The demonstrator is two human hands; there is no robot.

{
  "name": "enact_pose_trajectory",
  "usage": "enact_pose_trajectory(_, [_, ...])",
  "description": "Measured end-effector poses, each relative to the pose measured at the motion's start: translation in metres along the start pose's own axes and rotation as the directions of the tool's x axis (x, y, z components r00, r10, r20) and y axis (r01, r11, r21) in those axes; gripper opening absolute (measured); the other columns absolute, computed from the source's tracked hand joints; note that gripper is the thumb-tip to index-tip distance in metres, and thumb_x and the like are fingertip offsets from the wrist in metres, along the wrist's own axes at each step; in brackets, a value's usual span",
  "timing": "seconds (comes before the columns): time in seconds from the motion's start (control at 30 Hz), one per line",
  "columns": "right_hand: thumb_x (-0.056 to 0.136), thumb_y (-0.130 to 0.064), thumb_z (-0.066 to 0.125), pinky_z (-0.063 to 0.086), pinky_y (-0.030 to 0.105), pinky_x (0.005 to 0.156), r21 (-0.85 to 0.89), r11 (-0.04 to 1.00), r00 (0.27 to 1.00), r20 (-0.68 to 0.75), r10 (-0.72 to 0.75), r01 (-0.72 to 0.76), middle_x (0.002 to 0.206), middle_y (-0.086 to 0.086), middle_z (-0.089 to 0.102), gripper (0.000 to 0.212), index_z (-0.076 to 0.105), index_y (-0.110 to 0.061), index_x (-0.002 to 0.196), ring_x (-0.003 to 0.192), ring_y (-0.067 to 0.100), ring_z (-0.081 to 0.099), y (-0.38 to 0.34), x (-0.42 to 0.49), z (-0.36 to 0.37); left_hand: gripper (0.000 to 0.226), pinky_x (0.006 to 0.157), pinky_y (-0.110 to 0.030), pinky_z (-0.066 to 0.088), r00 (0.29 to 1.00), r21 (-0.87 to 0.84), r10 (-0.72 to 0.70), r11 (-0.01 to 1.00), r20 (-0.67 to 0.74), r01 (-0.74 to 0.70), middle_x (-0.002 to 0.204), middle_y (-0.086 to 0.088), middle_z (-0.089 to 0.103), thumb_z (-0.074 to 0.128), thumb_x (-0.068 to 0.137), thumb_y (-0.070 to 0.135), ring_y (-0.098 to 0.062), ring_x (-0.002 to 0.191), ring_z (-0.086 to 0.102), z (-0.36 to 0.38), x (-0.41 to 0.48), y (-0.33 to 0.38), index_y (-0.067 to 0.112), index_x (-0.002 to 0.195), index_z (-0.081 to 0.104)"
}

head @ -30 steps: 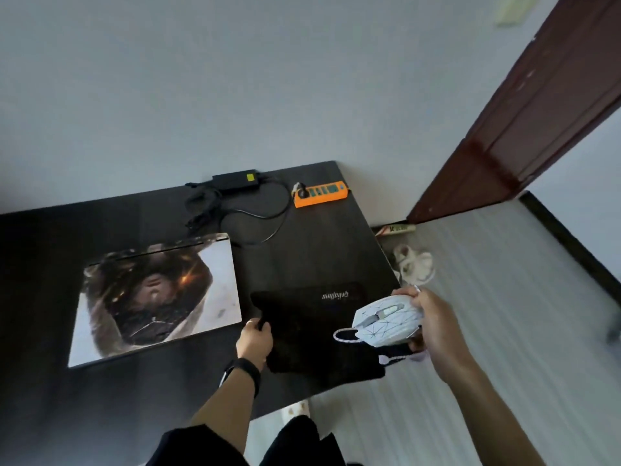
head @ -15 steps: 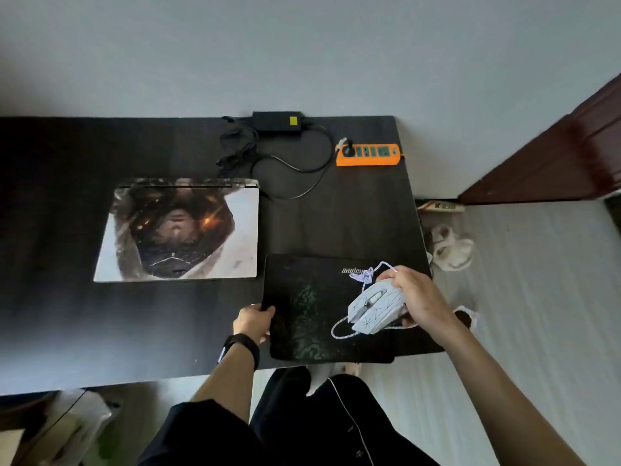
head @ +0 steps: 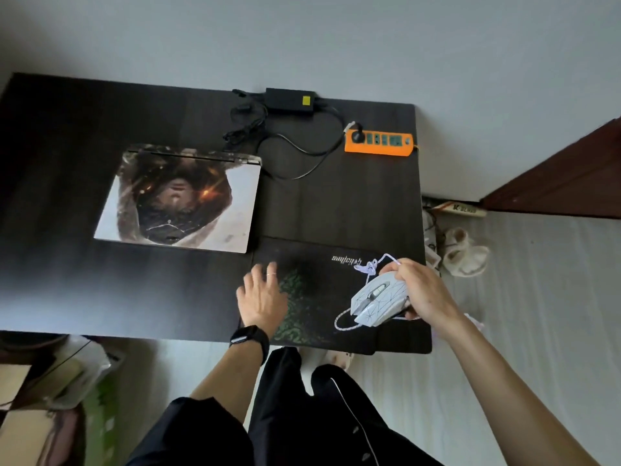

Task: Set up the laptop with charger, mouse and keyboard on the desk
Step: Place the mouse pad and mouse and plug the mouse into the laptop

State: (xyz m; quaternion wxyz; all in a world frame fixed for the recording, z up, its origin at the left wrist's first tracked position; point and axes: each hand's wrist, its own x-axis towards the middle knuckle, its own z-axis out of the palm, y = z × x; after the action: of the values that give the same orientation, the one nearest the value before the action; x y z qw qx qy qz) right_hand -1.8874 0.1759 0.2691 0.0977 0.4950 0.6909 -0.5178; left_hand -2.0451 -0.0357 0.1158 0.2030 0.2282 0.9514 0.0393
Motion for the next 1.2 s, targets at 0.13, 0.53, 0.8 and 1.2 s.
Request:
enact_pose_trajectory(0.13, [0.086,-0.028,0.041,0.048,0.027,0.046,-0.009,1.000,0.999,-0.033,0.012,-0.013,0.087,0.002,0.069,0.028,0.069,-0.028,0.088,0.074,0.020,0.063,0.020,0.005,-0.018,0.074,0.109,-0.050,0.031,0.914,0.057,0.336,0.933,0.227,-0.357,0.149,-0.002,0.029,0.066,0.081,0.056,-0.031,0.141,0.027,0.033,-0.042,0.055,0.025,0.142,0.038])
enact_pose_trajectory(0.53, [0.091,-0.022,0.044,0.052,0.030,0.045,0.041,0.998,0.993,-0.110,0.049,-0.044,0.089,-0.001,0.069,0.028,0.071,-0.025,0.092,0.073,0.018,0.063,0.064,0.018,-0.046,0.033,0.108,-0.071,0.025,0.772,0.125,0.542,0.786,0.332,-0.606,0.162,-0.005,0.021,0.041,0.104,0.033,-0.047,0.149,0.003,0.073,-0.061,0.069,0.025,0.134,0.050])
enact_pose_trajectory(0.8, [0.089,-0.019,0.044,0.050,0.028,0.043,0.154,0.988,0.980,-0.197,0.023,0.008,0.090,0.001,0.071,0.028,0.072,-0.023,0.091,0.066,0.010,0.063,0.054,0.019,-0.073,0.034,0.112,-0.067,0.024,0.767,-0.045,0.561,0.815,0.313,-0.578,0.163,0.004,0.017,0.039,0.105,0.017,-0.033,0.151,0.009,0.071,-0.057,0.095,0.030,0.136,0.043])
enact_pose_trajectory(1.2, [0.094,-0.018,0.040,0.047,0.027,0.042,0.017,0.999,0.997,-0.069,-0.034,0.035,0.092,0.000,0.066,0.029,0.069,-0.022,0.092,0.073,0.020,0.061,0.046,0.014,-0.048,0.051,0.104,-0.055,0.035,0.994,-0.148,-0.037,0.989,-0.098,0.022,0.147,-0.013,0.041,0.066,0.083,0.033,-0.036,0.133,0.041,0.044,-0.035,0.044,0.017,0.130,0.054])
